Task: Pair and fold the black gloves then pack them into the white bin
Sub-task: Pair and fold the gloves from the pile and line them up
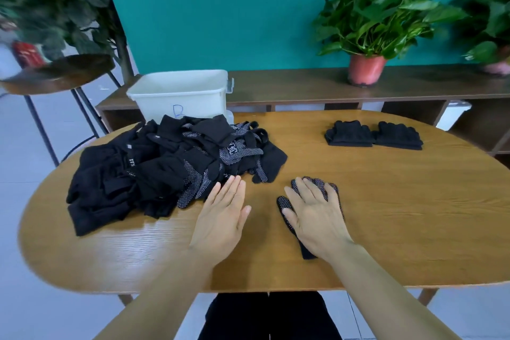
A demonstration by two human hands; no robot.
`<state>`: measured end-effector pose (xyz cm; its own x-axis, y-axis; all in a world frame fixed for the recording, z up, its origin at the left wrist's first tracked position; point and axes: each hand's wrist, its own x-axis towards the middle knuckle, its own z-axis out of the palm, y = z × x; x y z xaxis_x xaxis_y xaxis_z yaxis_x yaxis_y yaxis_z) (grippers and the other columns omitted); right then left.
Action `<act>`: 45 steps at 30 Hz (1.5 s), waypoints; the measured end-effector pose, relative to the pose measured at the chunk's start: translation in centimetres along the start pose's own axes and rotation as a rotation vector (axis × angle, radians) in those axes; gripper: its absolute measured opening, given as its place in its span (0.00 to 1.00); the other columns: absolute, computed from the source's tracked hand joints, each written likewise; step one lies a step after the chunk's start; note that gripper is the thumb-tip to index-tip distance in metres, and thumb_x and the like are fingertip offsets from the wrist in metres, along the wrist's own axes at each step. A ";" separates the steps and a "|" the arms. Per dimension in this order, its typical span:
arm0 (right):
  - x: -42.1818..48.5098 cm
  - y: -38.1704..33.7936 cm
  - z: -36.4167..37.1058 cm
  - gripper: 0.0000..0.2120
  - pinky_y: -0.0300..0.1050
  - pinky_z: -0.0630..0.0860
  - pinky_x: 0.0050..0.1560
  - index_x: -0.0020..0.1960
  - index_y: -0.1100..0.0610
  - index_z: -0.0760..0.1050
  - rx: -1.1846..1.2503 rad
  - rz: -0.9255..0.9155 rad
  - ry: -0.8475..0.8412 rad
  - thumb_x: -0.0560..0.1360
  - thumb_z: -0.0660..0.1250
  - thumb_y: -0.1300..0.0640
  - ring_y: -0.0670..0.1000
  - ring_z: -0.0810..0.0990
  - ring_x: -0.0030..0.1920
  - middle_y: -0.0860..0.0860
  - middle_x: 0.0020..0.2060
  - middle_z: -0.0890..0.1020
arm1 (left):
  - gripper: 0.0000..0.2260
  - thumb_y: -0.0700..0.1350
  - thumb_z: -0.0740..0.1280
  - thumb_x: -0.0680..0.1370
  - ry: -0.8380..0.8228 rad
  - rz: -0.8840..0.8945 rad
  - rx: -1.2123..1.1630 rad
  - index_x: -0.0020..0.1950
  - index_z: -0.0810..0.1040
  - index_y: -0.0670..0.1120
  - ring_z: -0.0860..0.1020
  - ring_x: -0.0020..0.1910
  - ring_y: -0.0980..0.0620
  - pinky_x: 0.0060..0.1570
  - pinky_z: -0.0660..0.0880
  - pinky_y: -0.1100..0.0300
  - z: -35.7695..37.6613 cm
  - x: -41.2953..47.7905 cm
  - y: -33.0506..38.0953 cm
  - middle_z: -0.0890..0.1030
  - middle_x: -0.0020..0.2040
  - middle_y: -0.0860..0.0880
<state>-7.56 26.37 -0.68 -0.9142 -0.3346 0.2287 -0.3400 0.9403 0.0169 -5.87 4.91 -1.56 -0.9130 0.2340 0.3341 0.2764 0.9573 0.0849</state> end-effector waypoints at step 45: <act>19.5 -13.5 -2.5 0.05 0.46 0.52 0.60 0.54 0.50 0.77 0.509 -0.087 0.309 0.79 0.64 0.53 0.49 0.71 0.59 0.47 0.48 0.79 | 0.13 0.47 0.70 0.77 0.340 -0.315 -0.181 0.61 0.79 0.55 0.75 0.53 0.53 0.62 0.54 0.59 -5.7 9.1 -14.9 0.79 0.44 0.57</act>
<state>-20.24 7.26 5.95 -0.7975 -0.3039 0.5211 -0.5437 0.7365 -0.4025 -16.60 -8.23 5.52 -0.8194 -0.1595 0.5507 0.0777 0.9208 0.3823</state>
